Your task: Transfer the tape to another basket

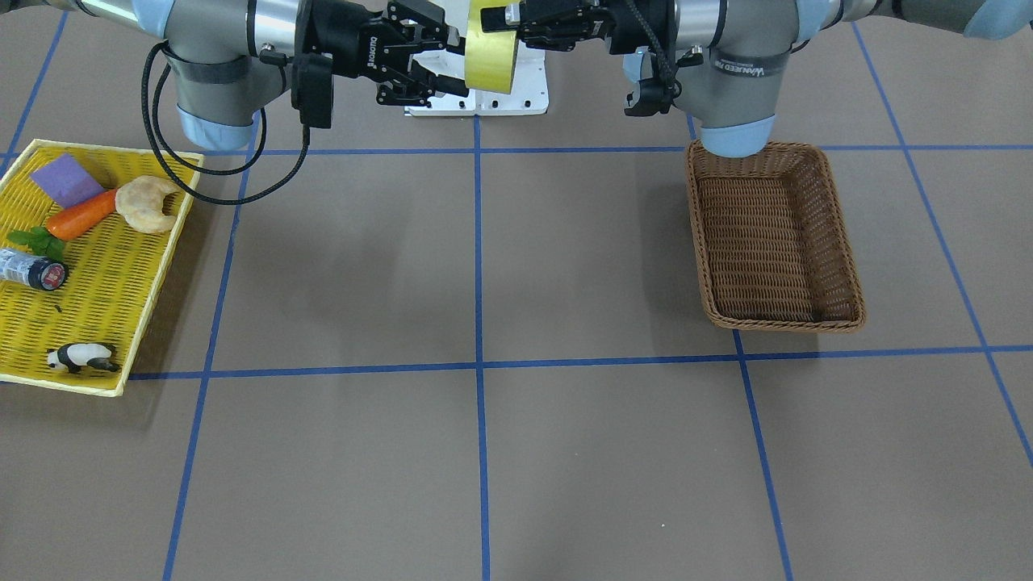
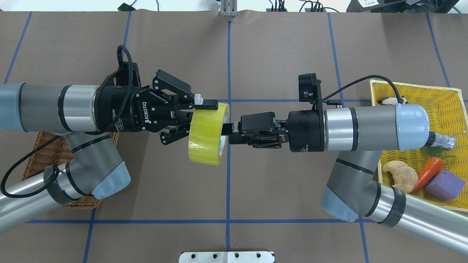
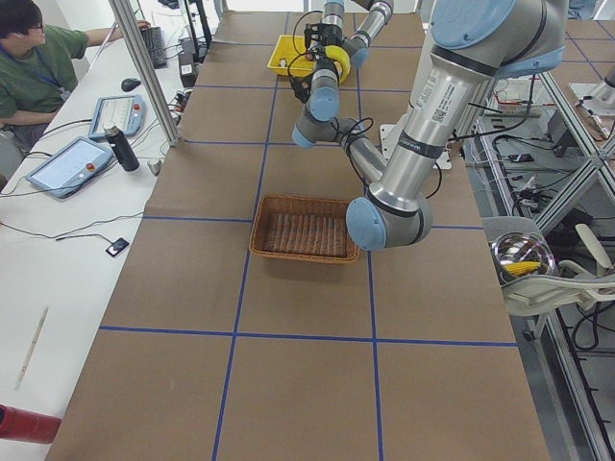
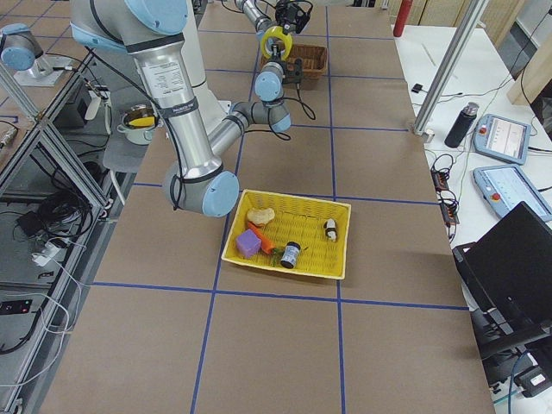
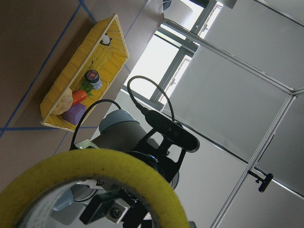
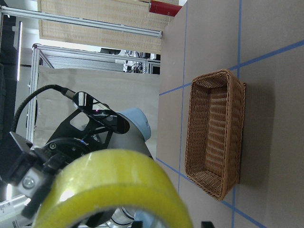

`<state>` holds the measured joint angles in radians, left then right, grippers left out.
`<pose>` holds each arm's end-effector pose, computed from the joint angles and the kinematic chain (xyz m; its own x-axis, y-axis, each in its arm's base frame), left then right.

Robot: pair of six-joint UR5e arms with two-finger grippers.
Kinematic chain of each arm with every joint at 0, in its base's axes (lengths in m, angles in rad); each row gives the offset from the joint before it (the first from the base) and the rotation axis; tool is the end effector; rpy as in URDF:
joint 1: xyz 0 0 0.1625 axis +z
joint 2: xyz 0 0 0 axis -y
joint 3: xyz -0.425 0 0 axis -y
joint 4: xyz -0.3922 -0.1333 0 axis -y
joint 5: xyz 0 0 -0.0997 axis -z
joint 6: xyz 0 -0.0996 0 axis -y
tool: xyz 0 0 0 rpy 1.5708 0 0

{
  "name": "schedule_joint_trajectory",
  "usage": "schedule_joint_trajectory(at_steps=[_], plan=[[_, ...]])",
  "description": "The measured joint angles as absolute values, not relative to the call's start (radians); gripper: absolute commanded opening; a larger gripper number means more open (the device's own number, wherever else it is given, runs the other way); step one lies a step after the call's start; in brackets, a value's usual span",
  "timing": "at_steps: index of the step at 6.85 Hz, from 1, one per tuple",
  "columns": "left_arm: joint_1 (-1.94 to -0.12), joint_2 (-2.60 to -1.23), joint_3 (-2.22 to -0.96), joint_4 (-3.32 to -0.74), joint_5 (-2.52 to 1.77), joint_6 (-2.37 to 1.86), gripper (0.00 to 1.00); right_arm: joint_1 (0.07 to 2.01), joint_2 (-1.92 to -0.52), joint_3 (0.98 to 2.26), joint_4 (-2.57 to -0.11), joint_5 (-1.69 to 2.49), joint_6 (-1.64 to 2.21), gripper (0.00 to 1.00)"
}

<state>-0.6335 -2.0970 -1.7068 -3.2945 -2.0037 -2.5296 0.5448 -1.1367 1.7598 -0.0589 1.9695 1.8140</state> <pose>0.3586 -0.3770 0.1547 -0.5870 -0.4907 -0.6439 -0.3046 0.8708 -0.3859 -0.3970 -0.3512 0.1859 -0.4913 -0.0382 0.8701 -0.0811 0.9967 -0.0020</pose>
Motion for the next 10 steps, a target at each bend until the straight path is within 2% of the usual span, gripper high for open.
schedule_joint_trajectory(at_steps=[4, 6, 8, 10], plan=[[-0.64, -2.092, -1.71, -3.293, -2.009, -2.521, 0.0, 0.598, -1.189, 1.754, -0.068, 2.028, 1.795, 1.0], [-0.678, -2.085, -1.703, -3.279, -2.006, -2.475, 0.0, 0.782, -1.215, 1.72, -0.126, 2.21, 1.742, 1.0], [-0.766, -2.042, -1.698, -3.198, -2.01, -2.345, 0.0, 0.999, -1.22, 1.66, -0.292, 2.407, 1.547, 1.0], [-0.89, -2.008, -1.734, -2.917, -2.074, -2.092, 0.0, 1.15, -1.236, 1.635, -0.58, 2.455, 1.248, 1.0]])
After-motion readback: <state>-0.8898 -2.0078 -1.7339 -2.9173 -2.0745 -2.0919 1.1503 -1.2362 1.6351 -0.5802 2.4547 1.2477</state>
